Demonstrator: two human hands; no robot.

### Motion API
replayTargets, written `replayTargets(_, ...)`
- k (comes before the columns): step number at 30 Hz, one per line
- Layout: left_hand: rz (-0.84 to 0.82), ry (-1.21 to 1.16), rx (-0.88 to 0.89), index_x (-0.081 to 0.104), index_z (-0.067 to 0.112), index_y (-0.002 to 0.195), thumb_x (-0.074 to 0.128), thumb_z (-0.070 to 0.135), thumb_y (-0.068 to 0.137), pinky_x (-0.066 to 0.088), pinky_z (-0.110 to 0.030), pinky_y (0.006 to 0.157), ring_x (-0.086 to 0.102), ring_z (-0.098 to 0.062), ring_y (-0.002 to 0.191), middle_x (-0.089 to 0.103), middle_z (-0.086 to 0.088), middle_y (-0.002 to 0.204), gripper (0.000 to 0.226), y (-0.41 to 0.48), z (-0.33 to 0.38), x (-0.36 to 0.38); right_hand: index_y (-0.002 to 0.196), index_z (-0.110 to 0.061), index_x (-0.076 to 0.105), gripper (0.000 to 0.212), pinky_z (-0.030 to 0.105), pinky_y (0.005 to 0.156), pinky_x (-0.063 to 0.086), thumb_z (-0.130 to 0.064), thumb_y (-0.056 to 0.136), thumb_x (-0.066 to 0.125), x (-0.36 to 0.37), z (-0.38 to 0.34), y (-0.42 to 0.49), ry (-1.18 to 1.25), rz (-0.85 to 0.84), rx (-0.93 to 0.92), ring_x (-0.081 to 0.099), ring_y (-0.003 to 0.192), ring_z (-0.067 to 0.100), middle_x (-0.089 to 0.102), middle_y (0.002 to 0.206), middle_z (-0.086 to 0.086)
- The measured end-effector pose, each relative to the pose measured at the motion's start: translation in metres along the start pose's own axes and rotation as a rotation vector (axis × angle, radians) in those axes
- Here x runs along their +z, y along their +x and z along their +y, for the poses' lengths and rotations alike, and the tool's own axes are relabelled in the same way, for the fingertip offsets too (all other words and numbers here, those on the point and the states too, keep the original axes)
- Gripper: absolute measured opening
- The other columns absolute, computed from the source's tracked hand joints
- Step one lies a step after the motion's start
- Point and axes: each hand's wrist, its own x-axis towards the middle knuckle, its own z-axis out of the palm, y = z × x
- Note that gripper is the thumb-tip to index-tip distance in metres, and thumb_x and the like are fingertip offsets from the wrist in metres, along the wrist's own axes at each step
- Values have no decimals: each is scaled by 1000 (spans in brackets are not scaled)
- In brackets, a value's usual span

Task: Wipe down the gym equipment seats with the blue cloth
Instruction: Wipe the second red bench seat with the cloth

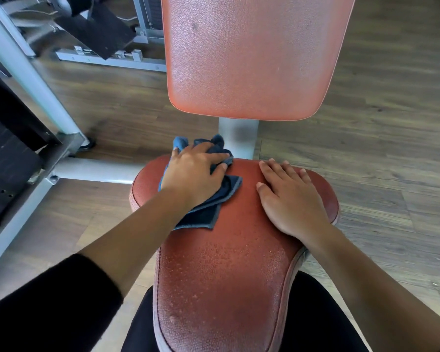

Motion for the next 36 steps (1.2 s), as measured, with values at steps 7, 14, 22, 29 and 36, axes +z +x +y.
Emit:
replayTargets(7,34,-92,9,64,39,119,50,40,93,35,-36,104,48,-18,123,52,13,134,30,-19,-20,-9,154,-25,12,55,37,119,-5,-38,101,22,1,1,1,4,-4,-2,0,148,13,7,161,-6)
replayTargets(14,-41,-16,69,60,38,124,48,38,95,26,-46,111,40,-18,130,49,8,139,32,-7,9,5,153,-26,12,55,37,119,-3,-38,101,23,1,1,1,1,-4,-2,1,148,13,8,161,-7)
replayTargets(22,26,-47,-26,64,35,120,44,43,91,34,-44,106,50,-20,122,55,8,132,37,-2,-10,0,153,-25,13,56,38,120,-2,-38,100,24,1,2,2,18,-3,-2,2,148,13,9,161,-7)
replayTargets(29,-65,-79,53,55,46,126,40,61,86,26,-46,113,32,-14,138,42,16,144,46,-42,1,-9,153,-25,13,56,38,120,-2,-39,100,24,0,3,2,10,4,-5,2,148,14,9,161,-7)
replayTargets(36,-150,105,44,35,53,138,14,71,81,-3,-55,116,-5,-17,147,13,18,157,63,-24,7,-10,154,-24,13,56,39,120,-2,-39,101,23,1,3,1,5,-4,-3,2,148,15,10,161,-5)
